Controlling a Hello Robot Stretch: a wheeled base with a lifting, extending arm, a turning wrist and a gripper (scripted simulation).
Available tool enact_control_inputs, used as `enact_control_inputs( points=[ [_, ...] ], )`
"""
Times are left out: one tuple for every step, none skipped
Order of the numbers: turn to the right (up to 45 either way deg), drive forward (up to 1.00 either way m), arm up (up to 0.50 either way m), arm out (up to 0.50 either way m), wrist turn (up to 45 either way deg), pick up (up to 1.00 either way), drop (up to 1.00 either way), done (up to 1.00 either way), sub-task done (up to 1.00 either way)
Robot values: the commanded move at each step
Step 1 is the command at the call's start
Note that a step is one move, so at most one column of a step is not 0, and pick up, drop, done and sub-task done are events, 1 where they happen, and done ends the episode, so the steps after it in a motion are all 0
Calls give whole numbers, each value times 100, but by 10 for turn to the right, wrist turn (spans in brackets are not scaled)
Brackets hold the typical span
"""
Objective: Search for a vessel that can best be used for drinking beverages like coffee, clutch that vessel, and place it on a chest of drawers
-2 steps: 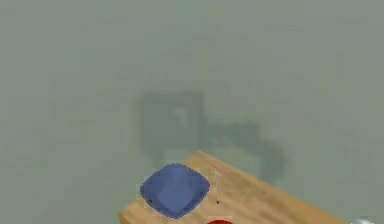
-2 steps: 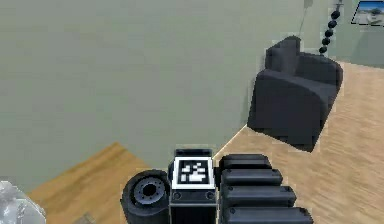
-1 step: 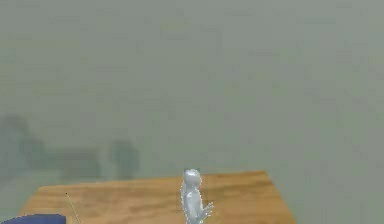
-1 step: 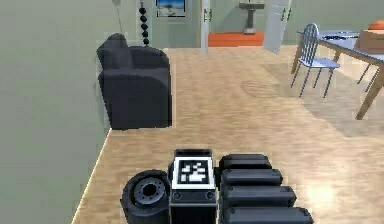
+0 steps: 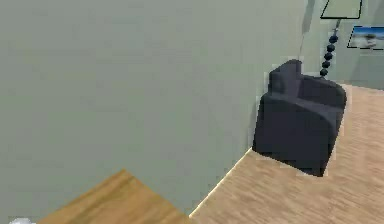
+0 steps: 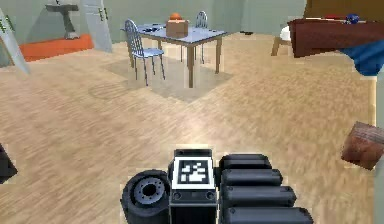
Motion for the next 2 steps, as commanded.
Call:
enact_control_inputs(
  points=[
    [240, 0, 0, 0, 0, 0, 0, 0, 0],
    [-450, 0, 0, 0, 0, 0, 0, 0, 0]
  ],
)
